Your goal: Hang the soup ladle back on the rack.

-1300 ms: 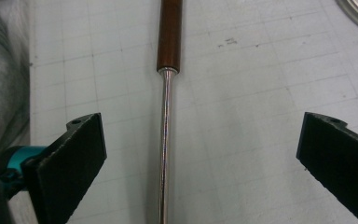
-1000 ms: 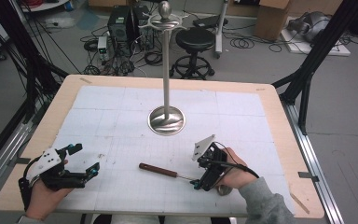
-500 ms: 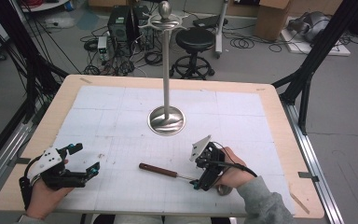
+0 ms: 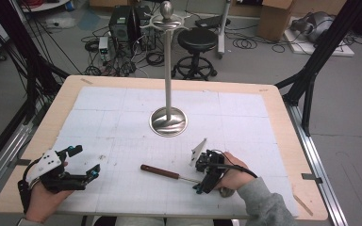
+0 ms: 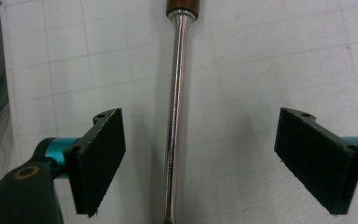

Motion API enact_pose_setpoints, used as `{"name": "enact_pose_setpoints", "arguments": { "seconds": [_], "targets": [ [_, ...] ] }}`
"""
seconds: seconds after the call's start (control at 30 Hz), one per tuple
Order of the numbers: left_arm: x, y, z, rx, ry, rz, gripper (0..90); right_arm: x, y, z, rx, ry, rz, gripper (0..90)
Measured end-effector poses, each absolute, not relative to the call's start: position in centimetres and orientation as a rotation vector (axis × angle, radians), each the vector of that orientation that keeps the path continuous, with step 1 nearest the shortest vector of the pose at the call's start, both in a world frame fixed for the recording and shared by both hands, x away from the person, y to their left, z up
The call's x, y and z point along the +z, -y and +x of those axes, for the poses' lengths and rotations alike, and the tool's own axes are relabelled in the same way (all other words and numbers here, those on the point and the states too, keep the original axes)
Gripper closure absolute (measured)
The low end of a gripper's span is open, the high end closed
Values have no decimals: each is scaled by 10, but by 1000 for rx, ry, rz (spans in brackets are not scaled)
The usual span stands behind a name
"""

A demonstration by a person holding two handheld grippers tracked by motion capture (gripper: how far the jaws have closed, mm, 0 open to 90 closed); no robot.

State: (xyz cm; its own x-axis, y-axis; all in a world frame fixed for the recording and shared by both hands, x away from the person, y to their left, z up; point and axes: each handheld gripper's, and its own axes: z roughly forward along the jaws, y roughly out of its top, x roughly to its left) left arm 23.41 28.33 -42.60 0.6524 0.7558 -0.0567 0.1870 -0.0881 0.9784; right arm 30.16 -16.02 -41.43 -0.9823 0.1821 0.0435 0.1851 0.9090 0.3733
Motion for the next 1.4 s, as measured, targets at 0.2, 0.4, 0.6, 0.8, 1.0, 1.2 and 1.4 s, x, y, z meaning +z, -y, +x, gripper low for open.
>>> {"name": "enact_pose_setpoints", "arguments": {
  "seconds": [0.2,0.4,0.6,0.8,1.0,1.2,1.4],
  "targets": [
    [-426,-284,233,567,-794,1624,18,-413,160,300,-572,3058,-282,317],
    [-426,-284,233,564,-797,1630,17,-410,159,299,-573,3031,-285,458],
    [-426,-284,233,566,-795,1628,18,-410,158,295,-535,3023,-297,556],
    [-426,-284,234,564,-793,1627,17,-411,157,292,-499,3058,-307,623],
    [-426,-284,234,564,-788,1627,18,-411,155,288,-451,3104,-320,676],
    [-426,-284,234,567,-791,1627,17,-410,154,287,-410,3107,-343,699],
    [-426,-283,234,566,-789,1631,18,-409,152,286,-374,3116,-343,779]
  ]
}}
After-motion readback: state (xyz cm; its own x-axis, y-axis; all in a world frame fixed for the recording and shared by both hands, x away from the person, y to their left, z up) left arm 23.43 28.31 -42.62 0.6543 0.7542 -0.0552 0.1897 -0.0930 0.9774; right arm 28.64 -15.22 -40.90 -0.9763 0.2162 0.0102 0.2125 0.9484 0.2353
